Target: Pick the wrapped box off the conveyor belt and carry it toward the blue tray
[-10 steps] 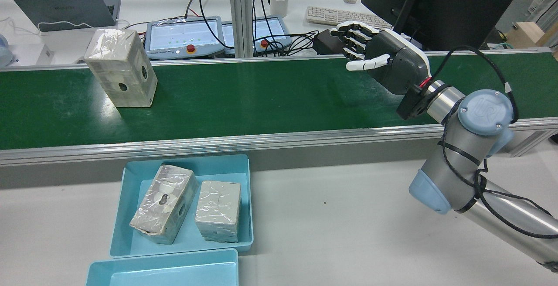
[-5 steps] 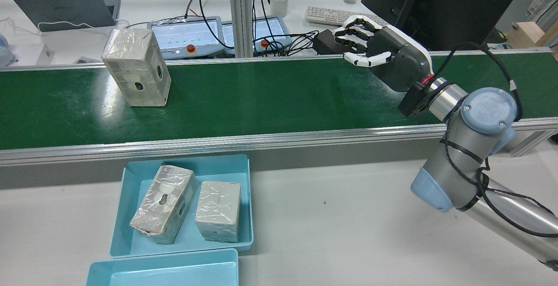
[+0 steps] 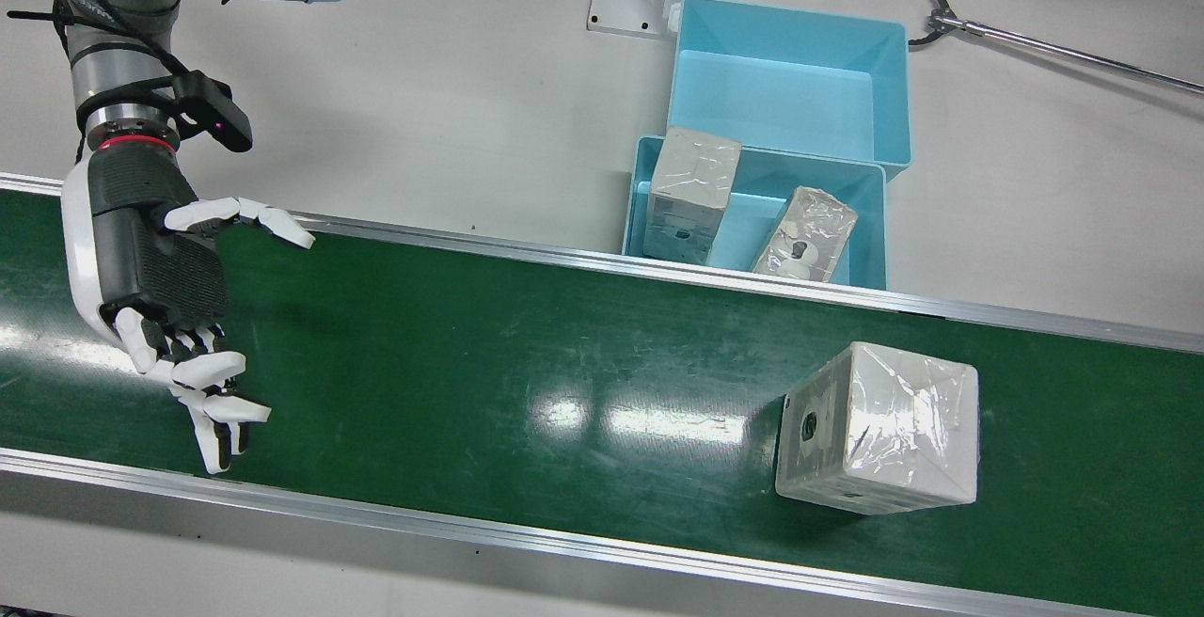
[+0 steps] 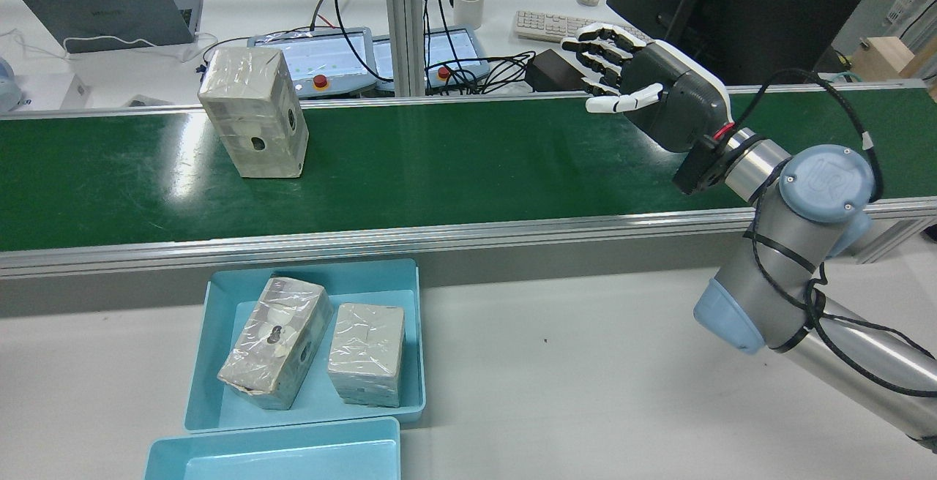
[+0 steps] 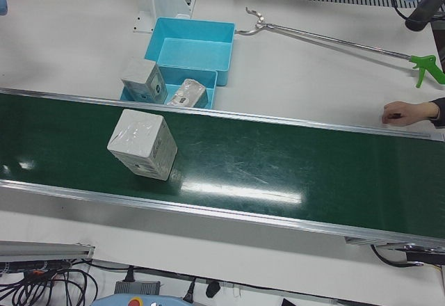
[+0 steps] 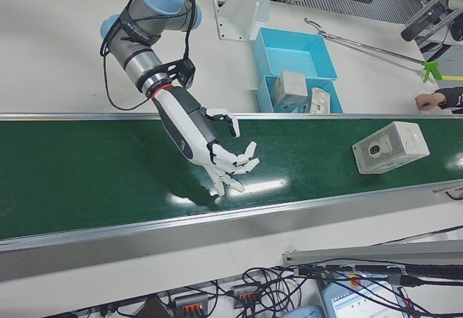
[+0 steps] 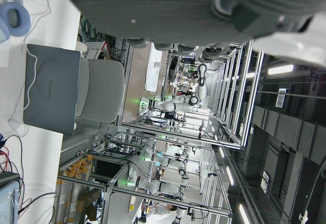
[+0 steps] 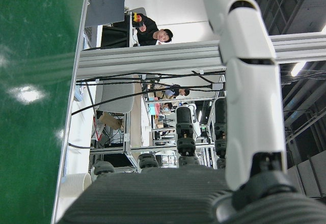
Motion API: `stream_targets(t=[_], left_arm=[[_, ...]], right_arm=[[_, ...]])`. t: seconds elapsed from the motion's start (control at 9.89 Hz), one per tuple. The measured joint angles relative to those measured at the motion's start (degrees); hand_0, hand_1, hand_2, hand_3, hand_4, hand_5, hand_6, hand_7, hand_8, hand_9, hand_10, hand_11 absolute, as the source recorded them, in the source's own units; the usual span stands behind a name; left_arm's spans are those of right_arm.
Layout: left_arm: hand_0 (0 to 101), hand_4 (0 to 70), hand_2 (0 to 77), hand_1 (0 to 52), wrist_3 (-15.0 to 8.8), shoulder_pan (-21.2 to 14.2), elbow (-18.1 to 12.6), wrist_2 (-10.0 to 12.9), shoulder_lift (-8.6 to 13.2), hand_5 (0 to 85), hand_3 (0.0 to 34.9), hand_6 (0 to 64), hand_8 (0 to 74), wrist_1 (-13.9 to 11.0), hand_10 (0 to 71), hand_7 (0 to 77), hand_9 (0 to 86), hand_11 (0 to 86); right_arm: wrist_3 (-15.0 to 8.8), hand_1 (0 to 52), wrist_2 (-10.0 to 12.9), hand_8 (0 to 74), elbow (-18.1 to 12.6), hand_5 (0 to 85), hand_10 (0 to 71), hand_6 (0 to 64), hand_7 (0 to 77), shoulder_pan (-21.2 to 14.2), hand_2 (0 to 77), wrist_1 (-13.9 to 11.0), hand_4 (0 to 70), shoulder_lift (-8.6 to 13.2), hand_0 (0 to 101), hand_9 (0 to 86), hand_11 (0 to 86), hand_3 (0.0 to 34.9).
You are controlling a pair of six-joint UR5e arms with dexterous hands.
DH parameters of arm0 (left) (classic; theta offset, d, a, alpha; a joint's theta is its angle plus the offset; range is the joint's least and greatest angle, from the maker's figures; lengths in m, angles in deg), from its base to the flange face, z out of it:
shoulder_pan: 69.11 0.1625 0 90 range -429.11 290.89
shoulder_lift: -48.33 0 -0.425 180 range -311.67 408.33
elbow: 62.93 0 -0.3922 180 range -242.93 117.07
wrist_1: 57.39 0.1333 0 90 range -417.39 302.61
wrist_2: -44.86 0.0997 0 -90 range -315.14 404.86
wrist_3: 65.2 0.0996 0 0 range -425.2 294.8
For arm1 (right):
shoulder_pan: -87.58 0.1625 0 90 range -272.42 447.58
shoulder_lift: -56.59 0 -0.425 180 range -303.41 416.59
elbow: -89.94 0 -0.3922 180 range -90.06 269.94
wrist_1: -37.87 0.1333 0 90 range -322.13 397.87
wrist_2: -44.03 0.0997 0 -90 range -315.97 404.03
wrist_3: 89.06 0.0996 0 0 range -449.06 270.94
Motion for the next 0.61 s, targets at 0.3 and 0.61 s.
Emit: stream_targets(t=[0.3,0.61], left_arm=[[0,0.0,1.1,0.0,0.00,0.00,0.00,0.00,0.00,1.1,0.0,0.5,0.0,0.00,0.5,0.0,0.0,0.0],[0,0.0,0.5,0.0,0.00,0.00,0.00,0.00,0.00,1.1,0.0,0.5,0.0,0.00,0.5,0.0,0.0,0.0]], right_arm=[[0.19,9.8,0.19,0.0,0.03,35.5,0.0,2.7,22.4,0.05,15.3,0.23,10.9,-0.19,47,4.9,1.1,20.3],[0.31,12.5,0.28,0.0,0.06,36.5,0.0,3.3,21.8,0.12,13.6,0.47,11.5,-0.27,46,6.0,1.1,19.4]])
